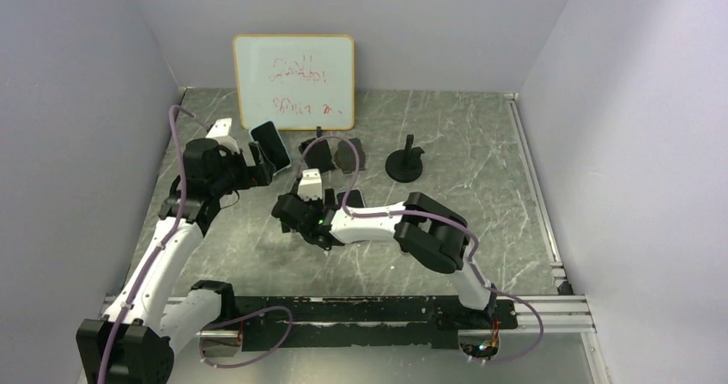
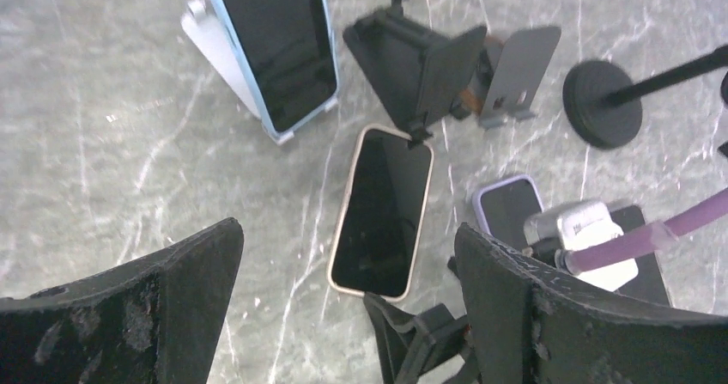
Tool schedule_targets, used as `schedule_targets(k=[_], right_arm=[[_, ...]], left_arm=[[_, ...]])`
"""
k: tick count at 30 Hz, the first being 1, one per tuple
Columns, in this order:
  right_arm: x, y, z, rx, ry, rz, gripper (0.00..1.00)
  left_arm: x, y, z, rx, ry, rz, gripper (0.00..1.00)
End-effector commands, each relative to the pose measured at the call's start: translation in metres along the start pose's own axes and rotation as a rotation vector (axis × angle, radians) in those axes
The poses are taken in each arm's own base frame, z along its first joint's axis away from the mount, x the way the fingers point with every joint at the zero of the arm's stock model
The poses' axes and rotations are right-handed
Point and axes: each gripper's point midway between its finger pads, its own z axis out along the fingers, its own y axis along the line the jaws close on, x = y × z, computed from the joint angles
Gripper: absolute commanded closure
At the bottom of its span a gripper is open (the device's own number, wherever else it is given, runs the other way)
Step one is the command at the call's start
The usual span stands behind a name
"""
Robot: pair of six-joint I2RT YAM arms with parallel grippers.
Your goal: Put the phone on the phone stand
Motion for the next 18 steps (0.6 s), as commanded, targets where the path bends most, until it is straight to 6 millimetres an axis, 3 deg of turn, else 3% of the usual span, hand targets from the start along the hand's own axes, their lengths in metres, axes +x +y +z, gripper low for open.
schedule_targets(k=[1, 12, 18], right_arm=[[-0.033, 0.000, -0.006, 0.019, -0.100, 0.176, 0.00], [-0.068, 0.019, -0.002, 0.115, -0.121, 0.242, 0.00], [-0.061, 0.010, 0.006, 0.233, -0.085, 0.167, 0.00]], left_arm=[[-0.031, 0.005, -0.007, -0.059, -0.066, 0.027, 0.02], [-0.066, 0.042, 0.003, -0.042, -0.129, -0.155, 0.02], [-0.063, 0.044, 0.002, -0.050, -0.133, -0.143, 0.02]])
